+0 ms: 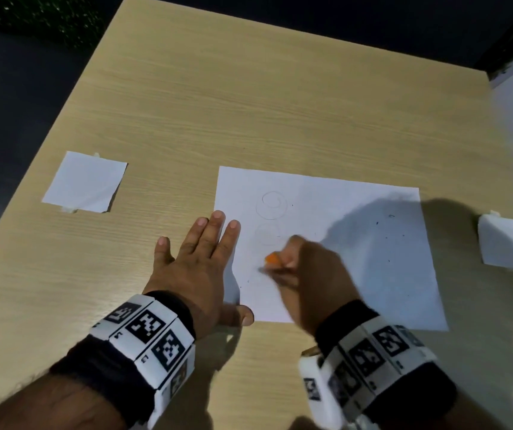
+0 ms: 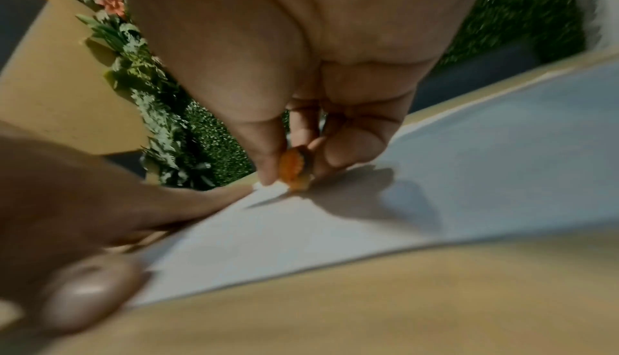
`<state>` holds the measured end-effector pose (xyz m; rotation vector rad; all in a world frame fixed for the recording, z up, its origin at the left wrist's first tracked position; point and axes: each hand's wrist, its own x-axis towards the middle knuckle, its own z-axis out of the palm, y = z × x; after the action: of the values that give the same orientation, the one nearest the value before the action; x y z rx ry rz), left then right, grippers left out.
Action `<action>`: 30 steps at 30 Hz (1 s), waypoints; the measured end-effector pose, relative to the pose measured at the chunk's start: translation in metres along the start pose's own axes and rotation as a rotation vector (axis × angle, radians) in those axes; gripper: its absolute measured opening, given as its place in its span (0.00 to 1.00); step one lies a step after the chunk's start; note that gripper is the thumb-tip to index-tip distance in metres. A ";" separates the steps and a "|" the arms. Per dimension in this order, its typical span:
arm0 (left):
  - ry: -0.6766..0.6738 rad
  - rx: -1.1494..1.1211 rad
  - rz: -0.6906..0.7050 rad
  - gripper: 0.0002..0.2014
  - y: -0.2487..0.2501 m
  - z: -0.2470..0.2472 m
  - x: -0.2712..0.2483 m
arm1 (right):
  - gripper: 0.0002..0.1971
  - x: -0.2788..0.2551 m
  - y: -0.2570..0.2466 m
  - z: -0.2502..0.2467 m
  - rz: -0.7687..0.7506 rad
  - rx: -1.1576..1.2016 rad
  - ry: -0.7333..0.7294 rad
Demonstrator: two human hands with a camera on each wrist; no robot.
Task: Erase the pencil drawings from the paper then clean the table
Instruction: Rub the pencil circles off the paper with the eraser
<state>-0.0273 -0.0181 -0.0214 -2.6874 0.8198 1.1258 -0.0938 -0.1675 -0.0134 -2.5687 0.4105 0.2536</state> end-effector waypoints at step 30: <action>-0.035 -0.164 0.111 0.69 -0.009 -0.015 -0.004 | 0.20 0.012 0.025 -0.006 0.080 -0.017 0.045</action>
<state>-0.0158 -0.0135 -0.0088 -2.7736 0.9190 1.3149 -0.0904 -0.1939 -0.0231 -2.5819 0.5302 0.2287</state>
